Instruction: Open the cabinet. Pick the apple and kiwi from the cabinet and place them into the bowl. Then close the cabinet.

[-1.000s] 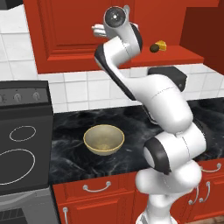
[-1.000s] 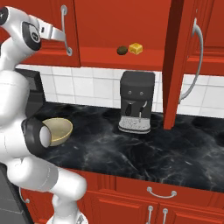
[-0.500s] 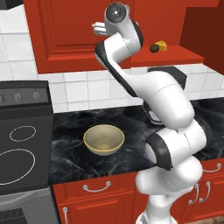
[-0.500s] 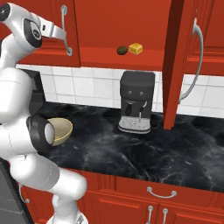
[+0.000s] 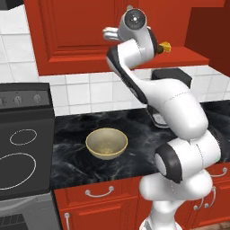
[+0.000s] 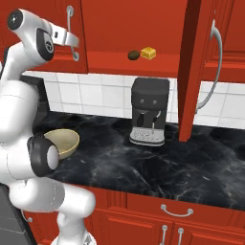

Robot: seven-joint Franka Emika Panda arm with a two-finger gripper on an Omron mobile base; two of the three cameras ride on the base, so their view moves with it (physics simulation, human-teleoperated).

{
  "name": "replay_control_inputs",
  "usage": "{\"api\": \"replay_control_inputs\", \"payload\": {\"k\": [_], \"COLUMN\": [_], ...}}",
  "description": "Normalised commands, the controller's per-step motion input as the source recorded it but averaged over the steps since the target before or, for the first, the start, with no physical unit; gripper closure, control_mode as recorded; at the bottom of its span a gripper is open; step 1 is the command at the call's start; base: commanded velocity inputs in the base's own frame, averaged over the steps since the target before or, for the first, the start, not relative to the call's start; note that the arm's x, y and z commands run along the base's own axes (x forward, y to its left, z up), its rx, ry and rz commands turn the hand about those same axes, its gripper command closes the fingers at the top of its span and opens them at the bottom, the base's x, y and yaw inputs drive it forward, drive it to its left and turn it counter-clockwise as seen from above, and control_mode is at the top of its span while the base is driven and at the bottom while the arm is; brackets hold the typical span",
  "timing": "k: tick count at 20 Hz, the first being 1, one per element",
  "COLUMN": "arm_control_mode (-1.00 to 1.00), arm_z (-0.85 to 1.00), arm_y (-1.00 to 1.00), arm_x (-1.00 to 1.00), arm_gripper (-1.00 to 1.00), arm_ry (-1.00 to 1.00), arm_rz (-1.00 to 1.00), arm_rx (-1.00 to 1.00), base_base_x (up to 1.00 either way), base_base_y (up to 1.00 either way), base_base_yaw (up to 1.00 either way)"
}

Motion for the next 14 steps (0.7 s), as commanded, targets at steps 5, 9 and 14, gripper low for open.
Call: {"api": "replay_control_inputs", "payload": {"k": [5, 9, 14], "arm_control_mode": [-1.00, -1.00, -1.00], "arm_z": [-0.14, -0.12, -0.11], "arm_y": [-0.17, 0.00, 0.00], "arm_x": [-0.11, 0.14, 0.30], "arm_gripper": [-1.00, -1.00, -1.00], "arm_ry": [-0.09, -0.05, -0.01], "arm_rz": [0.11, 0.03, 0.01], "arm_rx": [-0.04, 0.00, 0.00], "base_base_x": [0.00, 0.00, 0.00], "base_base_y": [0.00, 0.00, 0.00], "base_base_yaw": [0.00, 0.00, 0.00]}}
